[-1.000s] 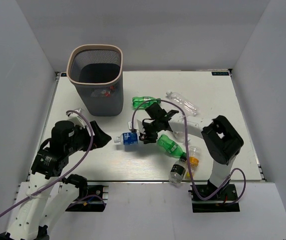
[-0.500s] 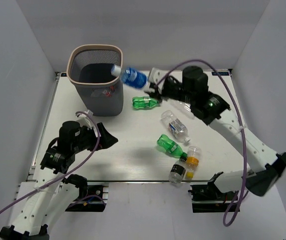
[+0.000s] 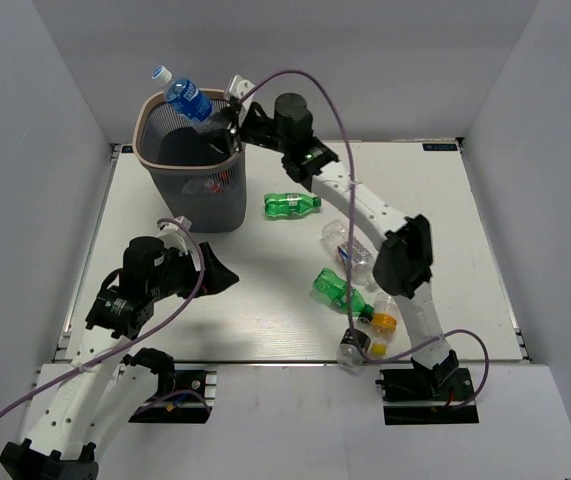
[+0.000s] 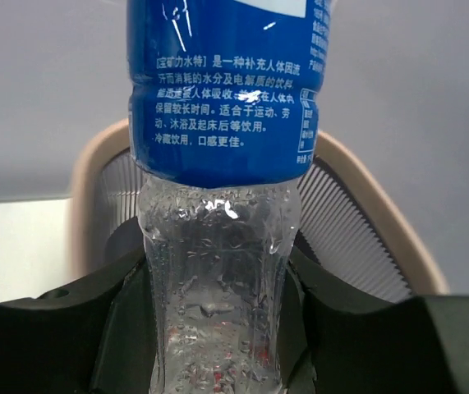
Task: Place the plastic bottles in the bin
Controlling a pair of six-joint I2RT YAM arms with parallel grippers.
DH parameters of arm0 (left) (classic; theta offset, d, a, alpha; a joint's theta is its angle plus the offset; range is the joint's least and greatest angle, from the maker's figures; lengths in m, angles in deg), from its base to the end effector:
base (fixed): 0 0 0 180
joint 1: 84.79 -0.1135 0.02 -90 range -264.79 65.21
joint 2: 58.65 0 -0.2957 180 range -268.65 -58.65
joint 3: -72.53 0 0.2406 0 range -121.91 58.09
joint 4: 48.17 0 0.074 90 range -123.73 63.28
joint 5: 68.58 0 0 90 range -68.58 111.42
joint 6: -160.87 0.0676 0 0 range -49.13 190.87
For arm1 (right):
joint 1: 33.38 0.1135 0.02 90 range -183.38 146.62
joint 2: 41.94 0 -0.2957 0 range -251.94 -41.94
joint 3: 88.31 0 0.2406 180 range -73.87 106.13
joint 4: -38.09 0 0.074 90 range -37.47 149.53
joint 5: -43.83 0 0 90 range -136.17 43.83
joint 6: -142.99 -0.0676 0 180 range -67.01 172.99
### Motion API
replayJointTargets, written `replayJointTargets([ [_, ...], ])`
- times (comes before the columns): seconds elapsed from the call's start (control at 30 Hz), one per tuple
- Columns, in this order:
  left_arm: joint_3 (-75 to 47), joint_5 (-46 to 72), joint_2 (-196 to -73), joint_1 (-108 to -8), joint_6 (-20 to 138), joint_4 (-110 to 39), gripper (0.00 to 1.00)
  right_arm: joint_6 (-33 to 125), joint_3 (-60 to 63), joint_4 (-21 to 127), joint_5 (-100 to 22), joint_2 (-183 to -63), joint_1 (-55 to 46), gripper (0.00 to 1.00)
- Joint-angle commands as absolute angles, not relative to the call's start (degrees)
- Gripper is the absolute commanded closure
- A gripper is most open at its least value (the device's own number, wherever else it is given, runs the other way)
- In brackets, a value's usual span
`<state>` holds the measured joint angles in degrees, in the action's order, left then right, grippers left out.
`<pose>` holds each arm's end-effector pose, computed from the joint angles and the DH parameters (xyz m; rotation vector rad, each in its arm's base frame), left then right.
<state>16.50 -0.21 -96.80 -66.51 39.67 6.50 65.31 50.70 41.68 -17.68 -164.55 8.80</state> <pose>0.1119 -0.0632 0.2881 -0.0401 2.3080 -0.8803 0.3787 0.3867 0.4601 -1.0005 1.0042 0.7674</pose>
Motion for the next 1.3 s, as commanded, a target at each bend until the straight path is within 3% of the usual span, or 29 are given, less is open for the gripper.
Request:
replayJointTargets([
  [0.0, 17.48, -0.2, -95.22, -66.42, 38.44, 5.47, 0.0, 57.04, 61.53, 33.54, -16.63, -170.94, 9.43, 0.75],
  [0.13, 18.1, -0.73, -95.22, -66.42, 38.52, 4.95, 0.0, 56.77, 56.41, 30.22, -17.52, -171.59, 9.34, 0.33],
  [0.23, 16.96, -1.96, -98.19, -66.42, 40.45, 3.38, 0.0, 55.72, 53.32, 28.9, -17.08, -168.43, 8.55, 0.13],
  [0.37, 13.88, -3.8, -104.85, -65.9, 45.8, -0.76, 0.0, 53.44, 55.5, 31.61, -16.55, -165.44, 6.97, 0.12],
  [0.4, 13.09, -4.5, -106.45, -65.9, 46.78, -1.72, 0.0, 53.34, 56.11, 32.83, -16.55, -164.73, 6.62, 0.13],
  [0.5, 9.41, -5.12, -112.76, -64.58, 50.73, -5.24, 0.0, 50.44, 54.64, 37.41, -16.64, -157.02, 4.08, 0.32],
  [0.53, 7.39, -5.13, -114.36, -64.06, 51.61, -6.99, 0.0, 50.09, 52.36, 40.81, -16.99, -155.69, 3.63, 0.53],
  [0.63, 3.26, -5.83, -121.63, -61.6, 55.3, -9.55, 0.0, 51.66, 46.29, 48.44, -18.65, -146.38, 0.38, 0.92],
  [0.67, 2.11, -6.61, -123.67, -60.63, 56.18, -11.56, 0.0, 52.45, 41.4, 50.49, -20.49, -141.22, -1.54, 1.0],
  [0.83, -8.86, -3.73, -137.03, -52.56, 65.14, -12.64, 0.01, 62.82, 34.42, 75.79, -24.63, -134.15, -6.83, 1.0],
  [0.93, -17.74, 1.98, -146.17, -47.9, 70.07, -9.04, 0.05, 68.1, 31.78, 92.14, -23.68, -132.39, -13.4, 0.46],
  [0.97, -19.94, 5.99, -148.19, -47.01, 71.21, -7.98, 0.05, 69.59, 31.25, 100.26, -22.45, -132.12, -14.47, 0.35],
  [1.0, -24.31, 8.91, -152.22, -46.22, 72.88, -5.88, 0.06, 69.78, 29.33, 102.7, -21.92, -131.6, -17.79, 0.28],
  [1.07, -28.29, 16.54, -156.02, -44.81, 74.81, -4.29, 0.06, 71.09, 27.13, 107.26, -16.58, -130.81, -19.74, 0.28],
  [1.13, -33.39, 24.79, -161.47, -44.8, 77.02, -3.06, 0.06, 71.71, 21.33, 109.57, -12.96, -128.52, -23.7, 0.43],
  [1.17, -34.97, 27.11, -163.31, -44.8, 77.63, -2.53, 0.06, 72.15, 18.79, 110.18, -9.12, -127.99, -24.58, 0.66],
  [1.2, -37.34, 29.13, -164.98, -44.8, 78.51, -2.52, 0.06, 72.93, 17.46, 110.63, -8.47, -127.03, -26.24, 1.0],
  [1.27, -39.9, 32.91, -169.02, -44.8, 80.62, -2.52, 0.05, 73.9, 13.95, 111.15, -6.89, -125.36, -29.32, 1.0],
])
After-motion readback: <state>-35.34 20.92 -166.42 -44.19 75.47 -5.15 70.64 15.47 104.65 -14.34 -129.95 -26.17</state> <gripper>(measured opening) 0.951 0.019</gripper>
